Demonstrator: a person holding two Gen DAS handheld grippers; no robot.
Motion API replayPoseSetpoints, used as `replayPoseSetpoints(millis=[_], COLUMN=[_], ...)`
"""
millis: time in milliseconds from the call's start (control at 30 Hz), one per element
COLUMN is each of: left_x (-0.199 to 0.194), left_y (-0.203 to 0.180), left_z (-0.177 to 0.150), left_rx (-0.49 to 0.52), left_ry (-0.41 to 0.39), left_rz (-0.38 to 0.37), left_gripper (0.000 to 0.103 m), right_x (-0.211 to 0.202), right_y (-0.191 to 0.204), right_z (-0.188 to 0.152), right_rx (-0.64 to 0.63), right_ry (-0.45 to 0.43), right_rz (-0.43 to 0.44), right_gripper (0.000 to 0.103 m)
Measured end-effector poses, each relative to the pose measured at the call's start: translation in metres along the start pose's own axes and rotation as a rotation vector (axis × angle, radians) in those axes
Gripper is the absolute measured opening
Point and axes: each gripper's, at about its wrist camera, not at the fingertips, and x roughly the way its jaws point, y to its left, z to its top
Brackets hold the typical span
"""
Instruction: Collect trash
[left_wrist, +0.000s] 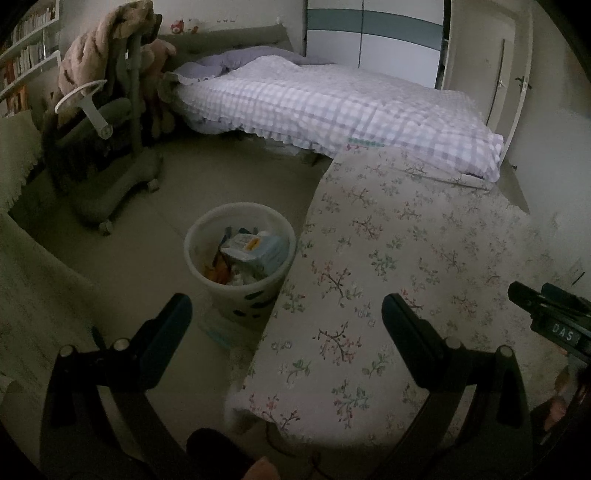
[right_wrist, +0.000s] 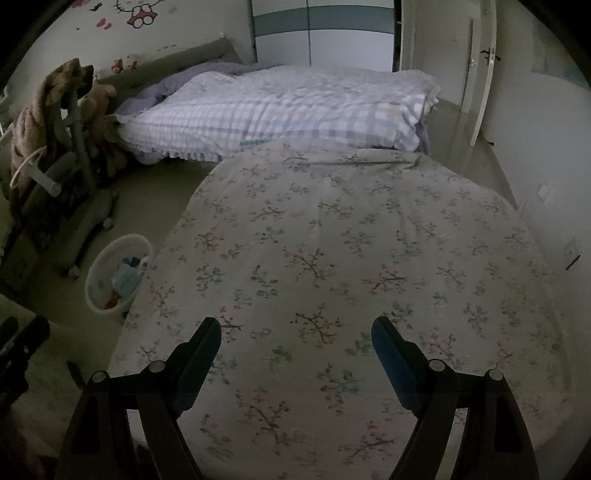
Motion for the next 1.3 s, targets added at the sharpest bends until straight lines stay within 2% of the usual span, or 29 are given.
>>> replayPoseSetpoints(millis=[300, 1300], left_x=[0.001, 0.009], left_y=[-0.005, -0.029], left_z=[0.002, 0.002], left_rx=[0.008, 0.027], left_ry=[-0.001, 0.002], left_rz=[0.003, 0.034], left_gripper=[0.102, 0.102], right_x=[-0.001, -0.005], right_y=[-0.011, -0.009], right_z=[0.001, 0.0], right_rx=[0.025, 0.025], right_ry=[0.002, -0.002], right_rz=[-0.002, 0.009], right_gripper=[0.085, 0.085])
